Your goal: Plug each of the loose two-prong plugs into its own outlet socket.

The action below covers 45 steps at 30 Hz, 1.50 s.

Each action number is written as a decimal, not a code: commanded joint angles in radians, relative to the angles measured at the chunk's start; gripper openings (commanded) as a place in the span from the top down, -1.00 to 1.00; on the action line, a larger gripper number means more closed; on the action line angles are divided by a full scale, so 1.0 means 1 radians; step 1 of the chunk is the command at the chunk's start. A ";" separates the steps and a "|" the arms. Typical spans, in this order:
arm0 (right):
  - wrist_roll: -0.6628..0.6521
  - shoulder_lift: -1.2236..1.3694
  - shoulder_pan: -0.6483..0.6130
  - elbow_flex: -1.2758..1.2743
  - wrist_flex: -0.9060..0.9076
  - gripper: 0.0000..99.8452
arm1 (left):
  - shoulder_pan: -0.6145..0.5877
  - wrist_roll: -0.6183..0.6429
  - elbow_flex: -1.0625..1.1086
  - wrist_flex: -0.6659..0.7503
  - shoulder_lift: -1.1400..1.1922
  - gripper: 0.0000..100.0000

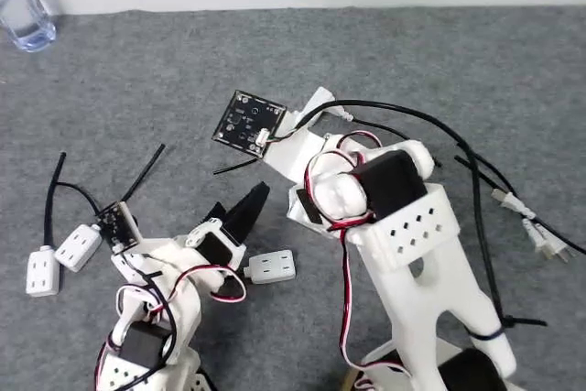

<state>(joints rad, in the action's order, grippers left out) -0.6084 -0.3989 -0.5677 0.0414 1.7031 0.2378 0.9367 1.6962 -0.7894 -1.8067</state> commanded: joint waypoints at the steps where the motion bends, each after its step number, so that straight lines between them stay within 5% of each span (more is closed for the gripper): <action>1: -0.031 -0.028 0.035 0.017 -0.019 0.98 | -0.014 0.002 -0.013 0.023 -0.012 0.34; 14: -0.060 -0.038 0.059 -0.072 -0.016 0.98 | -0.149 0.000 -0.013 -0.003 -0.011 0.34; 28: -0.404 -0.036 0.495 -0.729 -0.479 0.98 | -0.147 0.000 -0.013 -0.014 -0.011 0.34; 40: -0.563 -0.035 0.720 -0.879 -0.622 0.97 | -0.095 0.000 -0.013 -0.017 -0.011 0.34; 45: -0.568 -0.039 0.716 -0.879 -0.622 0.49 | -0.092 0.000 -0.013 -0.018 -0.011 0.34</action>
<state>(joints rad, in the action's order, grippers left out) -1.1623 -0.4051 0.1442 -0.8470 1.0986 0.1427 0.9337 1.6962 -0.8078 -1.8067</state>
